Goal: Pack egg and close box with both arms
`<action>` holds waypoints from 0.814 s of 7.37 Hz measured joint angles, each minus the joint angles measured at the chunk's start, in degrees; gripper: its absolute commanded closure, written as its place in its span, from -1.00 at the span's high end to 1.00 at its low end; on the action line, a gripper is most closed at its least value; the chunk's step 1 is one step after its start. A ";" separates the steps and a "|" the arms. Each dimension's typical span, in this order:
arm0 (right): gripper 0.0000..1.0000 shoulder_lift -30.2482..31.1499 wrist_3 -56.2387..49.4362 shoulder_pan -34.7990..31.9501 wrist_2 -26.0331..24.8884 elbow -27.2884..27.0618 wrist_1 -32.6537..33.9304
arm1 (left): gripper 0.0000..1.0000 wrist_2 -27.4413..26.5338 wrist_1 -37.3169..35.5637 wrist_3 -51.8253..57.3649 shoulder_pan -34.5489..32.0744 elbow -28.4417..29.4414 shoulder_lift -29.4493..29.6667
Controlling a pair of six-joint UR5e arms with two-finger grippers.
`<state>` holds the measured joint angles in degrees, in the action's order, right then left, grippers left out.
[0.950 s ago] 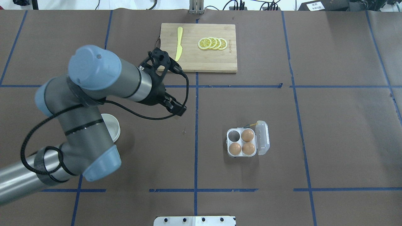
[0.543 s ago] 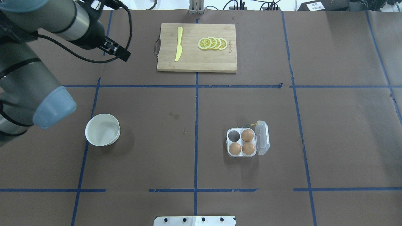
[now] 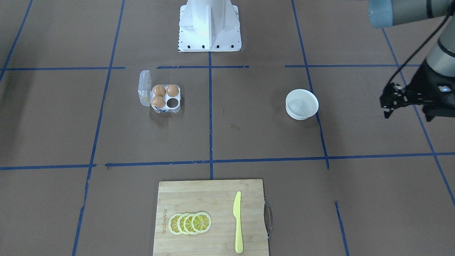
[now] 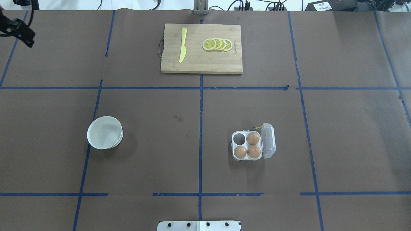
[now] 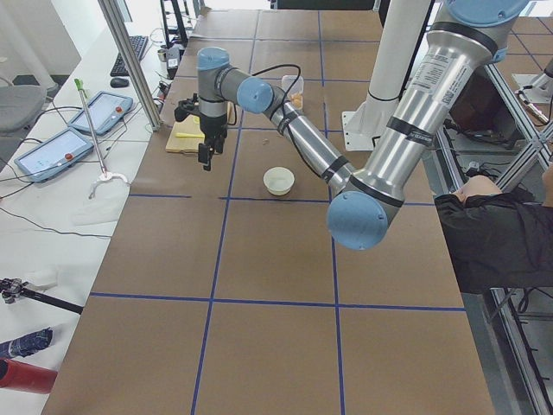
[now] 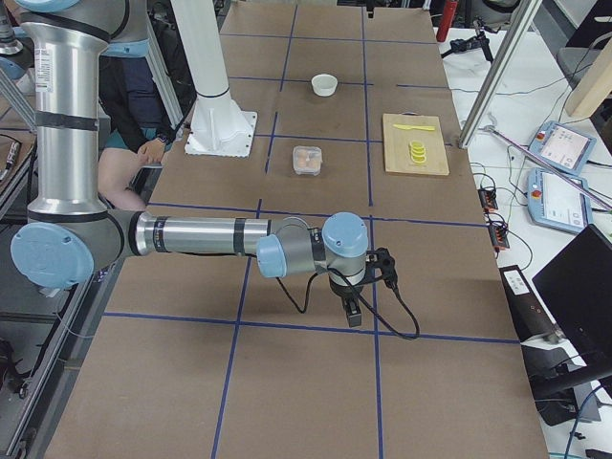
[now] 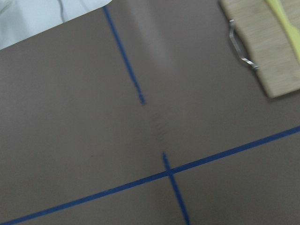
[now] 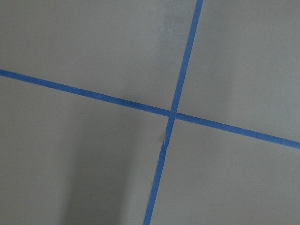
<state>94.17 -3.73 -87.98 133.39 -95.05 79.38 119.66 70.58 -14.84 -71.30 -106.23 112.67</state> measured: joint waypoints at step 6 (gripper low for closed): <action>1.00 0.06 0.43 0.18 1.50 -0.36 -0.05 | 1.00 11.31 12.81 15.06 -19.83 8.01 -24.04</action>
<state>94.23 -3.30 -87.80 134.89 -95.41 79.32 130.97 83.39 0.22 -91.13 -98.23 88.63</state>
